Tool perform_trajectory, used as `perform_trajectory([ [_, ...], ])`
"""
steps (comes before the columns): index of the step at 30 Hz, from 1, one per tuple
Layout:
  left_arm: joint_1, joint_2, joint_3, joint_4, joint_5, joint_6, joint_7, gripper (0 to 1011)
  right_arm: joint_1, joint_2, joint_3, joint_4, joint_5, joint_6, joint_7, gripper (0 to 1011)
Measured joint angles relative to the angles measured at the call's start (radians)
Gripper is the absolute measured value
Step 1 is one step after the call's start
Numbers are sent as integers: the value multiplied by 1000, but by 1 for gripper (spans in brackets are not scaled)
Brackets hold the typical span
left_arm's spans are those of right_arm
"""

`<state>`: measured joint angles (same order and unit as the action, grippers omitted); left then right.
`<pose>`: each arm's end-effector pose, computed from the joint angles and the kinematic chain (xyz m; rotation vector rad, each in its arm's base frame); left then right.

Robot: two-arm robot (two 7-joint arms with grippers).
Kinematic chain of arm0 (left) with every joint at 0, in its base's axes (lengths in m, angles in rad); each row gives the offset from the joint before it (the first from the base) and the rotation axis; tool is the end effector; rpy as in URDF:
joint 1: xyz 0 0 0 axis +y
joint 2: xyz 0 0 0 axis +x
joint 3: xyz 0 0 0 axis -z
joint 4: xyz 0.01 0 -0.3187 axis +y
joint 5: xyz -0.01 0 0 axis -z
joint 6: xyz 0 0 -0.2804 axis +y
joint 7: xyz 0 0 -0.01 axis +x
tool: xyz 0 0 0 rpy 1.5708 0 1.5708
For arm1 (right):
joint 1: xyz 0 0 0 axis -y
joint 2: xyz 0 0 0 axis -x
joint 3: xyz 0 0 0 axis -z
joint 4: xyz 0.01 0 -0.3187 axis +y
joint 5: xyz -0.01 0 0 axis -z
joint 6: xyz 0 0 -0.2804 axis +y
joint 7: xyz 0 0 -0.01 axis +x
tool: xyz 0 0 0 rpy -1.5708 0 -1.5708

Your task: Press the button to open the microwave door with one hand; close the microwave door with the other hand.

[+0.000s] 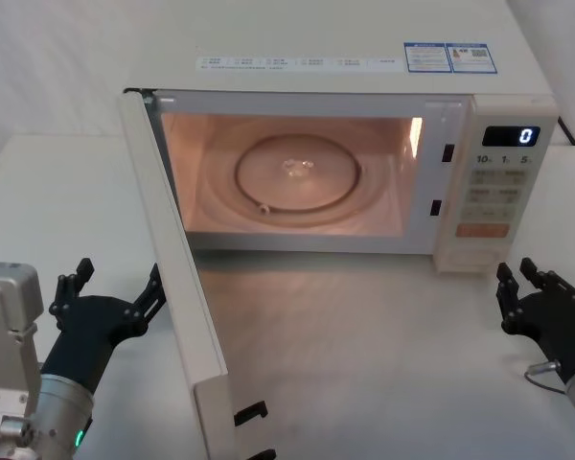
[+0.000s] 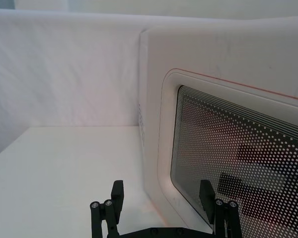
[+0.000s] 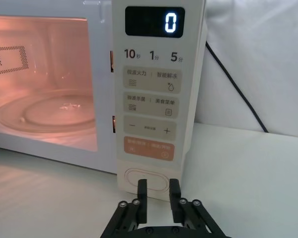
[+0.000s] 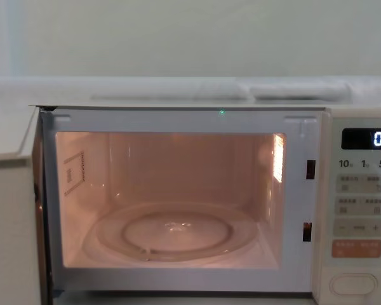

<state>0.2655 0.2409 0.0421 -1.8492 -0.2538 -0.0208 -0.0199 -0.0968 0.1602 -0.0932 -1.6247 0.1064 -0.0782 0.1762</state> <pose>0.2174 0.0474 -0.3120 -0.0381 0.0141 1.4461 0.2675 -0.0223 -0.3402 -0.0194 -0.0476 -1.2907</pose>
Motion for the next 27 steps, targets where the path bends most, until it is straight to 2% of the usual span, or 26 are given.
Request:
perform_trajectory([
  [5,0,0,0,0,0,0,0,1001,-7,12,4,-7,8,-8,8,424],
  [6,0,0,0,0,0,0,0,1001,-8,13,4,-7,9,-10,8,483],
  [7,0,0,0,0,0,0,0,1001,-9,14,4,-7,9,-11,9,483],
  [10,0,0,0,0,0,0,0,1001,-13,20,6,-7,11,-17,10,566],
  [11,0,0,0,0,0,0,0,1001,-15,22,6,-7,12,-20,11,628],
  [17,0,0,0,0,0,0,0,1001,-18,30,4,-6,15,-26,18,786],
  [18,0,0,0,0,0,0,0,1001,-18,32,3,-4,15,-27,19,842],
  [25,0,0,0,0,0,0,0,1001,-17,37,2,6,18,-34,21,1002],
  [27,0,0,0,0,0,0,0,1001,-17,38,2,8,19,-35,21,1002],
])
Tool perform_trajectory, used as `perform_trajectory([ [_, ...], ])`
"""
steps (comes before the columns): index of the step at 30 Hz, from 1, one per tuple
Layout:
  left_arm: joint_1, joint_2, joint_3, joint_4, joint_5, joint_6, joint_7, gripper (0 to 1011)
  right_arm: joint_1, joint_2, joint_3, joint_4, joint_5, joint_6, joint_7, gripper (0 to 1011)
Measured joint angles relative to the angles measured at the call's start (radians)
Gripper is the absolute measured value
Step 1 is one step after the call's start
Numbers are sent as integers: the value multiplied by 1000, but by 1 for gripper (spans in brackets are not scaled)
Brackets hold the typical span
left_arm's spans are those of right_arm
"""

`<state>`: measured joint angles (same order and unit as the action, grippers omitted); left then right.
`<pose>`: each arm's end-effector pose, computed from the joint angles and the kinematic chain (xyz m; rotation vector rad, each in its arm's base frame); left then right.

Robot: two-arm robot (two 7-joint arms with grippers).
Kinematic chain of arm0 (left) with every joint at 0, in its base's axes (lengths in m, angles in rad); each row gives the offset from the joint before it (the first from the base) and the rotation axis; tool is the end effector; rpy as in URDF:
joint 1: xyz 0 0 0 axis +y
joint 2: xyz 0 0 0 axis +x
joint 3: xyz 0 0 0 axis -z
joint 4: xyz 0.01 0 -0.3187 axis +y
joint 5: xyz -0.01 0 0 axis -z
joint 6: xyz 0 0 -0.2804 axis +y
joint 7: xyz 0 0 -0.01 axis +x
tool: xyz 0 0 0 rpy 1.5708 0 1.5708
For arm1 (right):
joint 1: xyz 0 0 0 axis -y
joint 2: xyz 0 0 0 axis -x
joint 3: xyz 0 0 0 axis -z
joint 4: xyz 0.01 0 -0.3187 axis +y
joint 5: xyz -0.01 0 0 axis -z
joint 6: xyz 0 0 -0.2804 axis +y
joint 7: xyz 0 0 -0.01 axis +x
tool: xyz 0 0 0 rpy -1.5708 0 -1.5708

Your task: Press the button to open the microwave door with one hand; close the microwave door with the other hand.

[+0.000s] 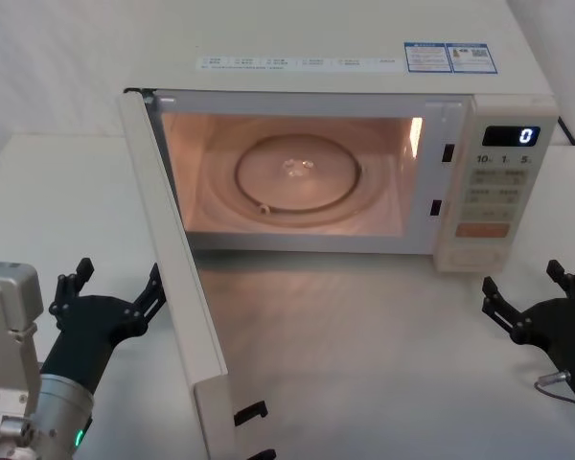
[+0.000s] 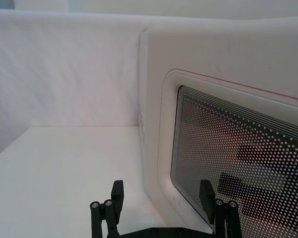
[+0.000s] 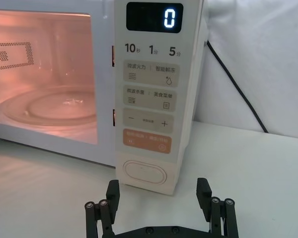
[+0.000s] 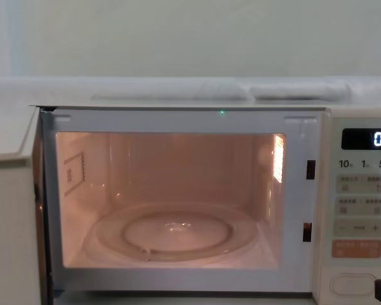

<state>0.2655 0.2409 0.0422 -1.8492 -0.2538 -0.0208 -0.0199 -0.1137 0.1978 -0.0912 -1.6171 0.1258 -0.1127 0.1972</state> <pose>0.2174 0.0473 -0.3120 -0.0381 0.0141 1.4460 0.2617 -0.0350 -0.3453 -0.0279 -0.0644 -1.2683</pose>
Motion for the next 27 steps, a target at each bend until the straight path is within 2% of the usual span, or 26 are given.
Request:
perform_trajectory([
  [27,0,0,0,0,0,0,0,1001,1,3,-2,7,2,-1,3,1002],
])
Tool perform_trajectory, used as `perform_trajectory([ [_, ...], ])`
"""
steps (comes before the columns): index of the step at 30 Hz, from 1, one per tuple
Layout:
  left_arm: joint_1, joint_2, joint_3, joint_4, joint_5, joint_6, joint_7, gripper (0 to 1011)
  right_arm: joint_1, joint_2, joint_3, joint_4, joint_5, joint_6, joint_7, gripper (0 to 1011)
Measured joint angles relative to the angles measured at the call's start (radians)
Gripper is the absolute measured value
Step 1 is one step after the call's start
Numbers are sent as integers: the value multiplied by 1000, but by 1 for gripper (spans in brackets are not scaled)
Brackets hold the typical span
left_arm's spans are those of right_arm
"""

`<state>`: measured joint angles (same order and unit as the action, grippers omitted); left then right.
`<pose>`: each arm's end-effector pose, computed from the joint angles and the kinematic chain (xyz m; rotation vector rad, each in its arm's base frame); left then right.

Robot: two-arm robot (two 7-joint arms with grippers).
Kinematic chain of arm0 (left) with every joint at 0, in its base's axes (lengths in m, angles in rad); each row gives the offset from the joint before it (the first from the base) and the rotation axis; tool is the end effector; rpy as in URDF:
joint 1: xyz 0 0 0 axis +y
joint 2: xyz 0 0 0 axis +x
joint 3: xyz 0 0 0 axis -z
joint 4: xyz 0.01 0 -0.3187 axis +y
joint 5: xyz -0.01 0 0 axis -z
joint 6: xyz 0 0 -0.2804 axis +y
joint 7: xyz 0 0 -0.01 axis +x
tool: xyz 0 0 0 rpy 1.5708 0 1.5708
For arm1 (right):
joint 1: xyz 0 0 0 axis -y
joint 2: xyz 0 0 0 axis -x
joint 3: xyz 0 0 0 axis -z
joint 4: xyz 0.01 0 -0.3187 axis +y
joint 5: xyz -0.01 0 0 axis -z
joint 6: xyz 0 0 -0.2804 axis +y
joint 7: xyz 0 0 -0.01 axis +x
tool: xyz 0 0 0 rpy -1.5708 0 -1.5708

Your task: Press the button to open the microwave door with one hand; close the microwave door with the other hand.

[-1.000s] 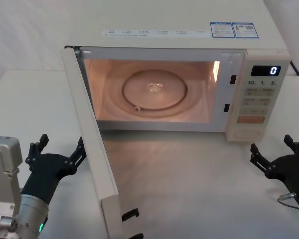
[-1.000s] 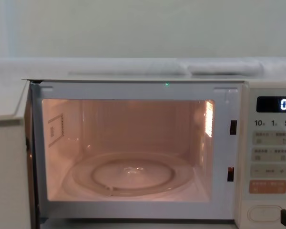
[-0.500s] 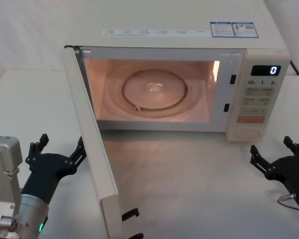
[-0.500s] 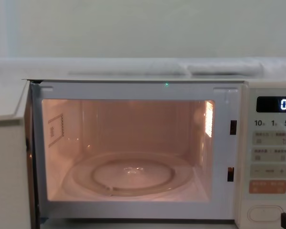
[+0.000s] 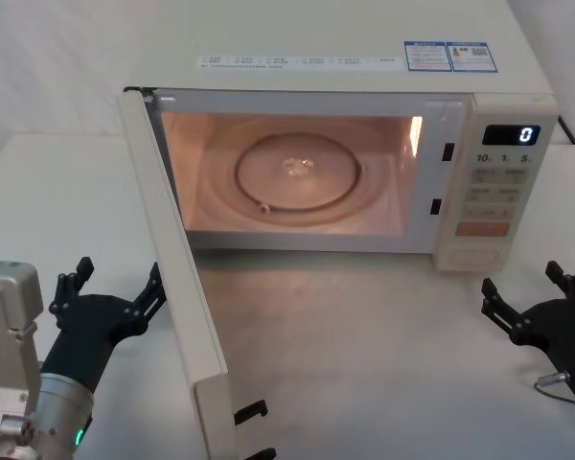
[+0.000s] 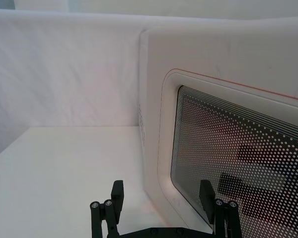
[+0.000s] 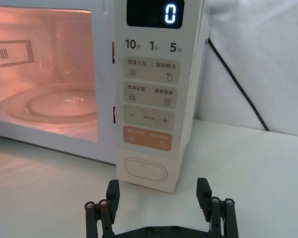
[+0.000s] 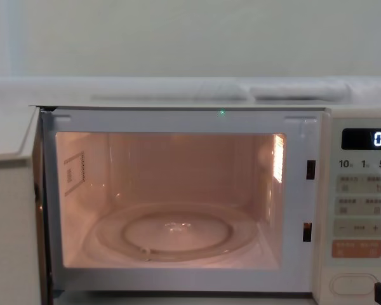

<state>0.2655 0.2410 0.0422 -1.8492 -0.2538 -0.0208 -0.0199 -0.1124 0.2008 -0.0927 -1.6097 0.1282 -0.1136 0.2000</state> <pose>0.2174 0.0474 -0.3120 -0.0380 0.0140 1.4459 0.2619 -0.0360 -0.3470 -0.0326 -0.0603 -1.2651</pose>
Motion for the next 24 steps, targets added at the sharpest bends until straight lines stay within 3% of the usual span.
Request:
perform_trajectory([
  [24,0,0,0,0,0,0,0,1001,0,-1,0,-1,0,1,-1,1002],
])
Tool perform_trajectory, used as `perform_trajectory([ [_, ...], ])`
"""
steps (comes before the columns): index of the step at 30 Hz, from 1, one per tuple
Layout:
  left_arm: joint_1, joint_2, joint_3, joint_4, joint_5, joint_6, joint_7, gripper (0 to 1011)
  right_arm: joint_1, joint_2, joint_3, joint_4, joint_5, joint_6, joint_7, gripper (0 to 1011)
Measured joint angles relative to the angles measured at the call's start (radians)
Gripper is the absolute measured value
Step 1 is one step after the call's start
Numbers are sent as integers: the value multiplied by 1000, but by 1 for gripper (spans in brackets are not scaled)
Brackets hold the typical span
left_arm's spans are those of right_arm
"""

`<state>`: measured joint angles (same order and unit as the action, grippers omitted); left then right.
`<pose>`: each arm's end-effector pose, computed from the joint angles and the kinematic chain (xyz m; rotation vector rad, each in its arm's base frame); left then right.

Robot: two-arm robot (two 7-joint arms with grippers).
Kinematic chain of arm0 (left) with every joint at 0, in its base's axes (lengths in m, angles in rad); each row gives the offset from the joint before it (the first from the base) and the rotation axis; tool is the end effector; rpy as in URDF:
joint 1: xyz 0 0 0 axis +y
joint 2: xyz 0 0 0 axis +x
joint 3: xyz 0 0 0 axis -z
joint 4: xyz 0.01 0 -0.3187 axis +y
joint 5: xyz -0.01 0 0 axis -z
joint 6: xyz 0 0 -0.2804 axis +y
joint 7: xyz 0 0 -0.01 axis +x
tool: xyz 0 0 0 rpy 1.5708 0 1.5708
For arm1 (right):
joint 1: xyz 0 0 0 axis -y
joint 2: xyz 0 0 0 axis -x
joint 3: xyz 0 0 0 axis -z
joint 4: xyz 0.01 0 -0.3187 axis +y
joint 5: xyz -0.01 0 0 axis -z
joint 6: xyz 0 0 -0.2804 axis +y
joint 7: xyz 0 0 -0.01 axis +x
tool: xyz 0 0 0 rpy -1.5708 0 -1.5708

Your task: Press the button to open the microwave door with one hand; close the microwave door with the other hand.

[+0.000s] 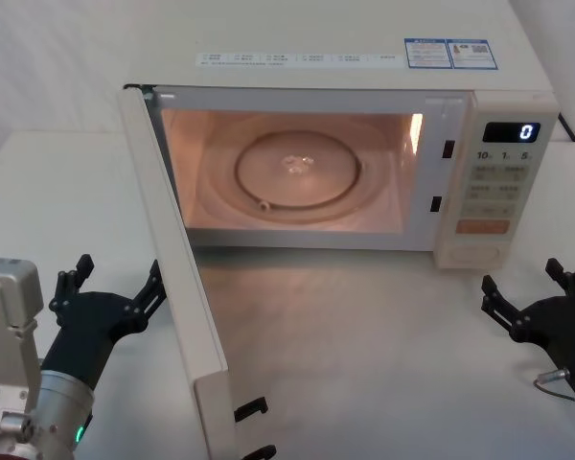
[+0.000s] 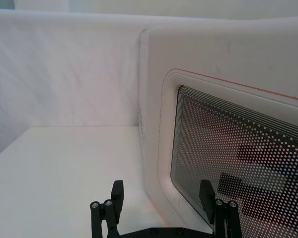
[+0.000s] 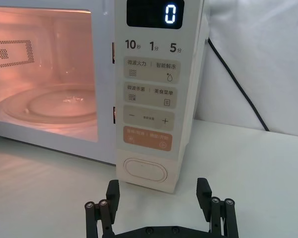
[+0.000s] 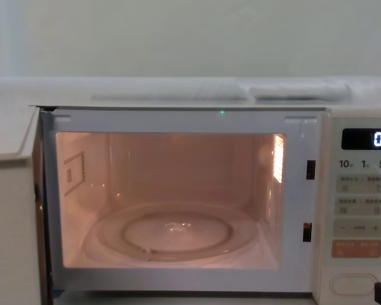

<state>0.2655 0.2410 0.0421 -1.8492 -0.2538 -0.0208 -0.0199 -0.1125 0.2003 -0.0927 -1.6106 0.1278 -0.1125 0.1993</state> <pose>0.2174 0.0474 -0.3120 -0.0380 0.0140 1.4460 0.2619 -0.0358 -0.3468 -0.0326 -0.0600 -1.2657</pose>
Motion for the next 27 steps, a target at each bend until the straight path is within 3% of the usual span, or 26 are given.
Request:
perform_trajectory([
  [27,0,0,0,0,0,0,0,1001,0,0,0,0,0,0,0,1002],
])
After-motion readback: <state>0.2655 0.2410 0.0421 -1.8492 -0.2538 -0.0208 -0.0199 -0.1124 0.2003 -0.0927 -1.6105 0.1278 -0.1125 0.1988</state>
